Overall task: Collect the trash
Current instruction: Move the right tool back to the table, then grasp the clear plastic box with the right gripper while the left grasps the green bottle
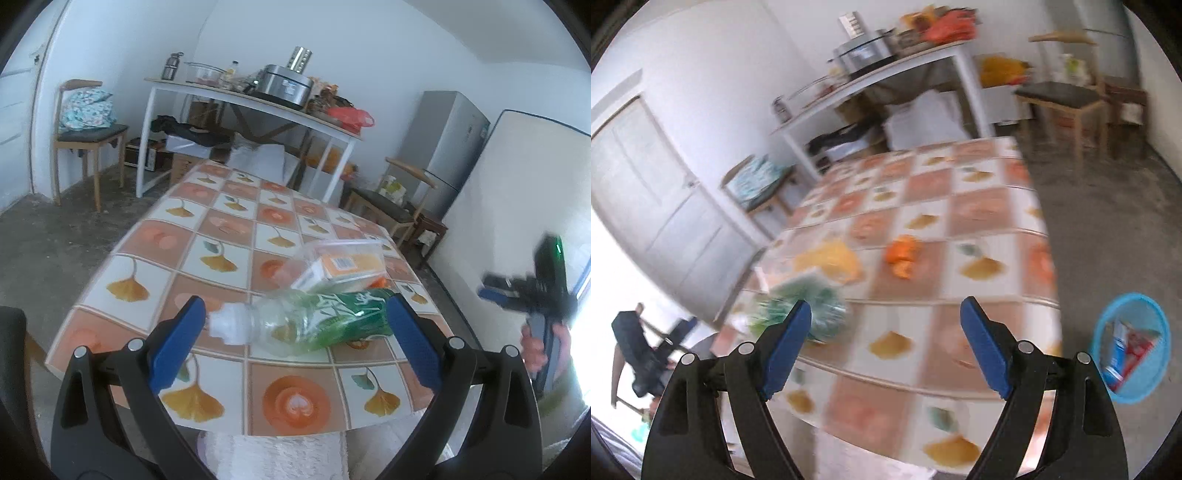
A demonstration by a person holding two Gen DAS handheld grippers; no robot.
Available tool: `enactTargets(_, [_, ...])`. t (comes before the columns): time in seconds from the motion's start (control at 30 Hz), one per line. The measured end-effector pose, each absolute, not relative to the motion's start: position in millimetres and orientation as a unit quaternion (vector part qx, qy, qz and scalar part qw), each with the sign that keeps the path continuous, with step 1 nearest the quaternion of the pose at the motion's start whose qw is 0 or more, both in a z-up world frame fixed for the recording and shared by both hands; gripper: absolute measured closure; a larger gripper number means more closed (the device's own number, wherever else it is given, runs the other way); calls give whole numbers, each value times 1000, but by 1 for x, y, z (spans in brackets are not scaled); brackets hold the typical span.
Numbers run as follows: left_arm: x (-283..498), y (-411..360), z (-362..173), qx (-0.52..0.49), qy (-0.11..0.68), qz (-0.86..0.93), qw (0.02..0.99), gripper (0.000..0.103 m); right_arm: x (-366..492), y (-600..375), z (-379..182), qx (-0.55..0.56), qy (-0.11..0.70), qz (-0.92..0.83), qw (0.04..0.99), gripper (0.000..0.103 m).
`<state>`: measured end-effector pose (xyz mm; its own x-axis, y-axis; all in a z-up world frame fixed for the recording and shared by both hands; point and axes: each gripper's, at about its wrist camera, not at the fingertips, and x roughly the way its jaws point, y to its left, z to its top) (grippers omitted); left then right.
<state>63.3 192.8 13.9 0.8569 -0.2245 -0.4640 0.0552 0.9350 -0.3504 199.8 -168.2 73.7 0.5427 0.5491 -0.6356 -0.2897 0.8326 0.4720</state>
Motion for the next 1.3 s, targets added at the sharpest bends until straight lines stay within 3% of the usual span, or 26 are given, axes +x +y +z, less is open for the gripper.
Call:
enactTargets(0.23, [71,176,2,-136,259,-92,952,9,244,-110,82,155,457,251,839,23])
enactTargets(0.43, [80,164,-8,-139,267,-123,946,9,272,-60,81,78,490,255,830,23])
enactTargets(0.63, [83,162,-22,-148,279,-130,940,9,274,-54,64,95,506,252,820,23])
enactTargets(0.7, [82,164,-27,-159,287,-139,934,9,276,-63,49,128,515,239,813,27])
enactTargets(0.97, [83,171,-38,-206,312,-172,911,9,284,-85,-13,273,569,260,731,63])
enactTargets(1.07, [83,173,-42,-221,319,-176,905,9,276,-85,-15,284,574,278,716,69])
enactTargets(1.3, [83,185,-52,-274,337,-180,882,9,236,-76,-28,277,612,308,674,71])
